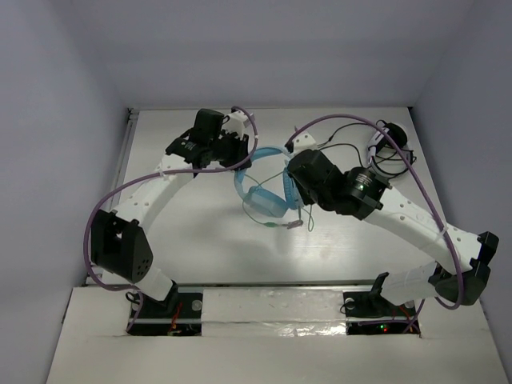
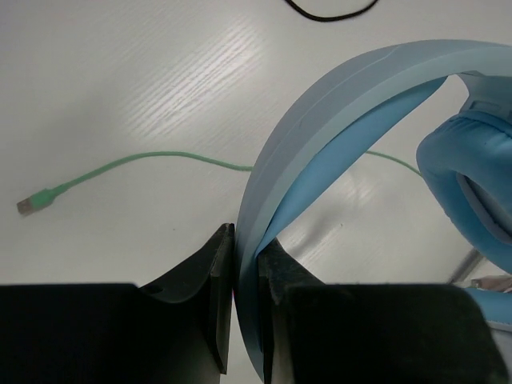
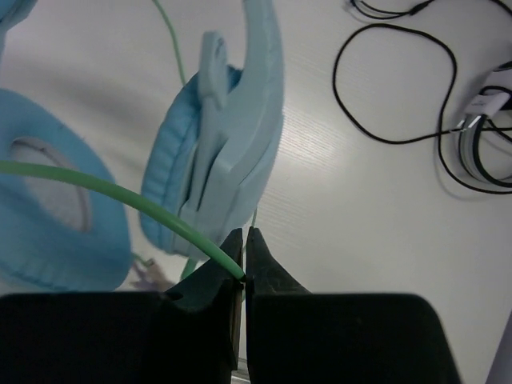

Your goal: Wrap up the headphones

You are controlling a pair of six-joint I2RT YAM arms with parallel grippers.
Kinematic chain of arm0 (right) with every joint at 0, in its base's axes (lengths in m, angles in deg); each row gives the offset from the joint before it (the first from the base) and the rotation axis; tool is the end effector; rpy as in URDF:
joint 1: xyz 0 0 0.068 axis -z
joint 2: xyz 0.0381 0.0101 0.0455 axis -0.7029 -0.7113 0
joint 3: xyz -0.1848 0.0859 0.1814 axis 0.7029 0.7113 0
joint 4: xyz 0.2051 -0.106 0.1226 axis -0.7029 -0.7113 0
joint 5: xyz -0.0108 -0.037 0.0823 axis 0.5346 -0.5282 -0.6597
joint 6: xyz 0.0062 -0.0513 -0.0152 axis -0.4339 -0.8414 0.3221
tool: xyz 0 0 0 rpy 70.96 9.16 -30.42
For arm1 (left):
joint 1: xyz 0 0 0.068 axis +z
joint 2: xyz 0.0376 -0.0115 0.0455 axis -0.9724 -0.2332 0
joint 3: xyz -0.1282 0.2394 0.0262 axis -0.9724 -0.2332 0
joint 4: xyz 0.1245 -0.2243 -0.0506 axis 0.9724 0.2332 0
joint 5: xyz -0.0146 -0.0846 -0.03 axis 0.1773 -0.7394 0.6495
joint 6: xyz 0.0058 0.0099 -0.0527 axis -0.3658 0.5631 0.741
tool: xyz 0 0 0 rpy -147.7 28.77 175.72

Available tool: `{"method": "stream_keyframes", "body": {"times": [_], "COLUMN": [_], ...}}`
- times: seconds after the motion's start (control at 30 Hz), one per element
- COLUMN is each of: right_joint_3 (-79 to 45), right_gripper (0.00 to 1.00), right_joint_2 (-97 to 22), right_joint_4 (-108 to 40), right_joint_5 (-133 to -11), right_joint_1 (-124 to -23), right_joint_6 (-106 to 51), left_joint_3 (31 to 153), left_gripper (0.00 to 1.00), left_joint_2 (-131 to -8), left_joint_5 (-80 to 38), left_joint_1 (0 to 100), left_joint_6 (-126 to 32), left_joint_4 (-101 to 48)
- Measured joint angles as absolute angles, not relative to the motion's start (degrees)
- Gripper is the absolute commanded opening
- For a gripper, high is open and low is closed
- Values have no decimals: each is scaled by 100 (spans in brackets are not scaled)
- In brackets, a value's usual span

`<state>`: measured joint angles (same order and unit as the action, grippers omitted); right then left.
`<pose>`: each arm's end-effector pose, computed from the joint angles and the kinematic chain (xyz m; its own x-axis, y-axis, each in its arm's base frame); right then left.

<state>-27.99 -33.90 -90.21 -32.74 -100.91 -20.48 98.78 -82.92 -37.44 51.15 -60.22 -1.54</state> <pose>0.1625 0.2094 0.3937 -0.5197 -0.4075 -0.7509 -0.3933 0.8944 -0.2132 0.3146 -0.1657 0.3397 -0.4642 0.2426 -0.8519 0.7176 0.6667 -0.2012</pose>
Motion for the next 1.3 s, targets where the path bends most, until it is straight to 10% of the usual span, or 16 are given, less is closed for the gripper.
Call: {"method": "stream_keyframes", "body": {"times": [1.3], "right_joint_3": [-1752], "right_gripper": [0], "right_joint_2": [-3003], "right_joint_4": [-7437], "right_joint_5": [-2395], "right_joint_1": [-9418], "right_joint_6": [-1927], "left_joint_3": [9662], "left_gripper": [0], "left_joint_2": [-8185], "left_joint_5": [-6717], "left_joint_1": [5668], "left_joint_6": [-5148], "left_joint_4": [-1562]}}
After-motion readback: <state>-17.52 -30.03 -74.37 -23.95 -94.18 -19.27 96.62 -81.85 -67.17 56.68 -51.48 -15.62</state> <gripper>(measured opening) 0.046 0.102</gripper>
